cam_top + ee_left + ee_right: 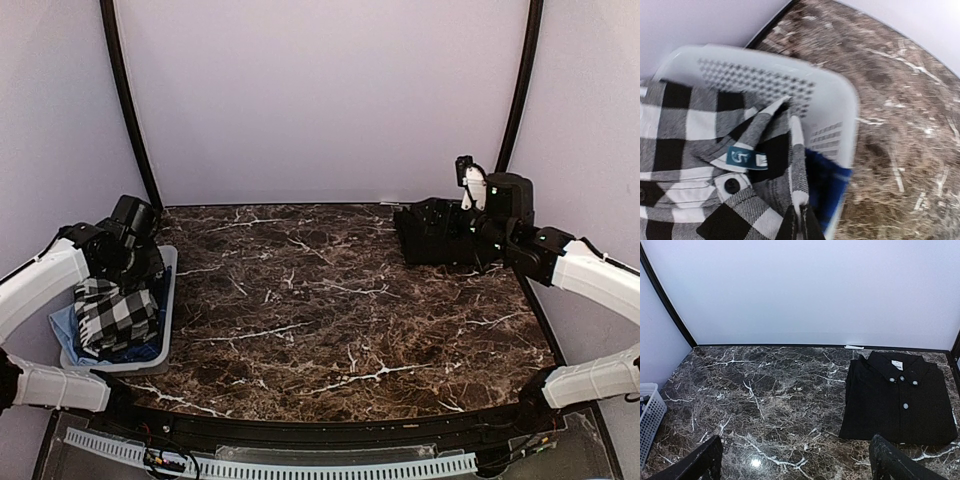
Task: Fold and stack the long sleeve shirts
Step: Pick up the crumpled shirt from the bin, then place the crumpled shirt at the center of the board.
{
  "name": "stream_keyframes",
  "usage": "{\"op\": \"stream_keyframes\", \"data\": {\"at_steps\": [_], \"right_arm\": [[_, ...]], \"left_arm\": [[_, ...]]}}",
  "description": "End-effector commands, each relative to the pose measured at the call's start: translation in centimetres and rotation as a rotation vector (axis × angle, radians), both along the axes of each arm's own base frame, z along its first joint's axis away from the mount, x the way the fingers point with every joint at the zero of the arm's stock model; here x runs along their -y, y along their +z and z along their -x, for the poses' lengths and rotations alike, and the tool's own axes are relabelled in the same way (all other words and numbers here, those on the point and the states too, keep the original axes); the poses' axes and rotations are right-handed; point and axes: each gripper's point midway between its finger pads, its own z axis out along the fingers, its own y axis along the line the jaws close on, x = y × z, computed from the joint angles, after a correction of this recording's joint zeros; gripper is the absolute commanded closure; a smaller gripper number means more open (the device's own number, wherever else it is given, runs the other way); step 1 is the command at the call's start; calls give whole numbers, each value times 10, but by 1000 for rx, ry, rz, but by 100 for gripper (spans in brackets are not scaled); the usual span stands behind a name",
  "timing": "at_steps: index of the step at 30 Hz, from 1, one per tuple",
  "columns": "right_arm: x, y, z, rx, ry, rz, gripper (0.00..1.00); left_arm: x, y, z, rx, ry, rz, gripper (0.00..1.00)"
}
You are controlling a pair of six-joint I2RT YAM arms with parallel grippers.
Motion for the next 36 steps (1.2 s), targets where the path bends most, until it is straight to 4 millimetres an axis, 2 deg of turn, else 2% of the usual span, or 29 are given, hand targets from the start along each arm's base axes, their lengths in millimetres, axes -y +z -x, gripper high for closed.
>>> {"op": "stream_keyframes", "data": {"at_steps": [1, 2, 3, 4, 5, 6, 7, 8, 9, 11, 12, 13, 14, 15, 16, 17, 18, 19, 23, 25, 26, 27, 28, 29, 30, 31, 34, 35, 36], "right_arm": [[-3, 15, 1, 55, 9, -19, 1], [-3, 16, 1, 56, 9, -19, 1], [-3, 17, 1, 57, 9, -18, 1], [-3, 18, 0, 60, 7, -17, 2], [-3, 19, 0, 62, 7, -18, 1], [-3, 21, -1, 66, 5, -18, 1], [-3, 23, -1, 69, 4, -19, 1], [-2, 25, -1, 75, 1, -20, 2], [-1, 28, -2, 80, -3, -21, 2], [-1, 33, -2, 90, -10, -24, 1], [1, 35, -2, 95, -15, -26, 1], [2, 38, -3, 101, -21, -26, 1], [3, 40, -2, 106, -25, -28, 1], [4, 43, -2, 112, -32, -30, 1], [5, 45, -2, 117, -36, -34, 1], [6, 47, -2, 120, -39, -35, 1], [7, 49, -1, 124, -42, -40, 1], [8, 51, 0, 129, -46, -43, 1], [12, 54, 1, 138, -58, -48, 1], [13, 56, 2, 142, -61, -50, 1], [13, 57, 2, 145, -61, -52, 1], [13, 58, 2, 146, -61, -53, 1], [13, 58, 2, 147, -62, -53, 1], [13, 59, 2, 147, -62, -53, 1], [13, 58, 2, 144, -61, -53, 1], [12, 56, 2, 139, -59, -50, 1], [8, 46, 0, 109, -46, -37, 1], [6, 42, -1, 96, -37, -29, 1], [3, 36, -2, 80, -28, -18, 1]], "left_arm": [[63, 84, -42, 234, -315, 54, 100], [88, 93, -45, 252, -409, 78, 100], [104, 117, -50, 304, -458, 98, 100], [137, 124, -49, 310, -570, 112, 100], [154, 155, -52, 374, -620, 127, 100], [189, 157, -48, 366, -726, 117, 100], [208, 193, -47, 437, -775, 134, 100], [242, 195, -42, 427, -875, 123, 100], [266, 219, -45, 472, -920, 137, 100], [313, 262, -33, 558, -1051, 183, 100], [336, 277, -19, 590, -1134, 218, 100], [351, 303, -18, 646, -1164, 249, 100], [369, 316, -5, 671, -1235, 290, 100], [383, 342, 3, 728, -1286, 340, 100], [394, 352, 13, 750, -1326, 363, 100], [406, 373, 24, 798, -1372, 401, 100], [404, 398, 33, 860, -1388, 431, 100], [415, 400, 37, 868, -1421, 461, 100], [407, 425, 43, 947, -1402, 501, 100], [393, 426, 33, 966, -1333, 465, 100], [387, 417, 28, 946, -1311, 456, 100], [376, 416, 14, 947, -1265, 470, 100], [372, 395, 5, 896, -1254, 478, 100], [358, 392, -13, 892, -1215, 520, 100], [355, 359, -25, 820, -1202, 527, 100], [347, 349, -41, 801, -1193, 573, 100], [337, 249, -90, 569, -1176, 635, 99], [339, 204, -107, 466, -1159, 649, 99], [330, 182, -120, 409, -1142, 672, 98]]}}
